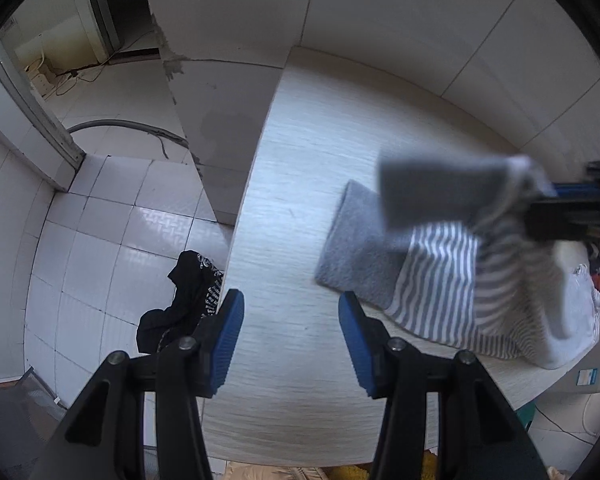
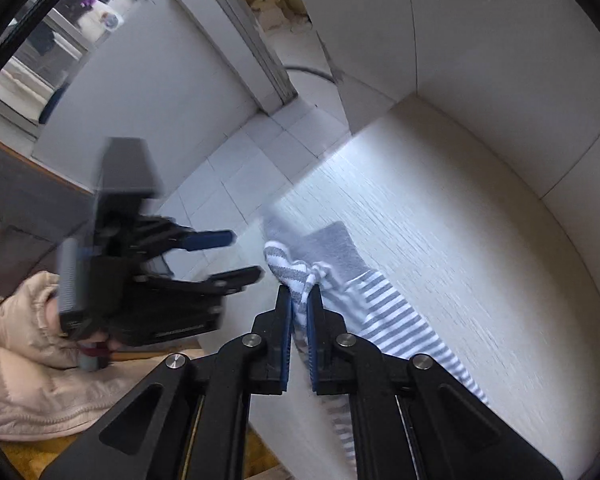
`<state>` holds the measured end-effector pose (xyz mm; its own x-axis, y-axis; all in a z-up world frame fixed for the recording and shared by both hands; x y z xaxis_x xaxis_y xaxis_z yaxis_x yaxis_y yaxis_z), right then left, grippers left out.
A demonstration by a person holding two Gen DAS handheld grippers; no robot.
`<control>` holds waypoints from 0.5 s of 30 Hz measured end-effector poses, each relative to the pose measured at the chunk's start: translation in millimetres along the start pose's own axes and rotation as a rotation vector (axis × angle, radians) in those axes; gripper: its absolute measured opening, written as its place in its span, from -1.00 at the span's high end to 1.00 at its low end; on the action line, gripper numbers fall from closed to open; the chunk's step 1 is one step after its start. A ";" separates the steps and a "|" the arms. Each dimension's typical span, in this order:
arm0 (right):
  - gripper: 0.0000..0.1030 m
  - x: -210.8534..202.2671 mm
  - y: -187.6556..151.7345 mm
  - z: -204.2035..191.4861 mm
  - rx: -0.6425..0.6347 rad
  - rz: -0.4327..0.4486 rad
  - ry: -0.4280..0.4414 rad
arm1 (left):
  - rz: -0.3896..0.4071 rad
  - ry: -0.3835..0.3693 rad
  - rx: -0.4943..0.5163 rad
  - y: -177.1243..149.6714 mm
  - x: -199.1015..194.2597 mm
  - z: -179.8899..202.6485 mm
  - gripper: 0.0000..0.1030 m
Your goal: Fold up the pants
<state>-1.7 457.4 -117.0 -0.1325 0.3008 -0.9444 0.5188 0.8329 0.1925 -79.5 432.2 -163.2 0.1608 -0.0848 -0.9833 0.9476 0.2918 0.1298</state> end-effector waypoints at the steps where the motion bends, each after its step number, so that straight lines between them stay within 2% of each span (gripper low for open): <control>1: 0.82 9.8 1.8 6.2 0.010 -0.017 -0.028 | -0.001 0.000 0.001 -1.0 -0.3 1.0 0.01; 3: 0.54 23.9 4.9 25.9 0.058 -0.023 -0.137 | 0.001 -0.001 0.008 -0.1 -0.9 3.2 0.01; 4: 0.49 26.6 6.7 40.7 0.104 -0.008 -0.208 | 0.005 -0.004 0.014 0.7 -2.0 5.2 0.01; 10: 0.35 -10.5 -22.5 65.2 0.234 0.098 -0.291 | 0.027 -0.103 0.078 21.7 -5.4 27.5 0.01; 13: 0.34 -26.2 -55.0 70.7 0.294 0.116 -0.354 | 0.035 -0.137 0.115 34.9 -0.5 44.6 0.00; 15: 0.34 -29.2 -83.5 74.2 0.336 0.107 -0.365 | 0.034 -0.147 0.128 45.1 5.5 54.5 0.00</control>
<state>21.5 344.6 -125.3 0.2083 0.1443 -0.9673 0.7645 0.5928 0.2531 -20.8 392.9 -155.8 0.2235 -0.2181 -0.9500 0.9668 0.1738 0.1875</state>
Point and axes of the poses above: each gripper's, at about its wrist camera, not at the fingertips, and x roughly the way its jaws point, z to its right, y to its top, the point moved 7 cm from there along x, roughly the way its jaws point, and after that the axes turned 8 degrees about -z, right-handed, at the moved point
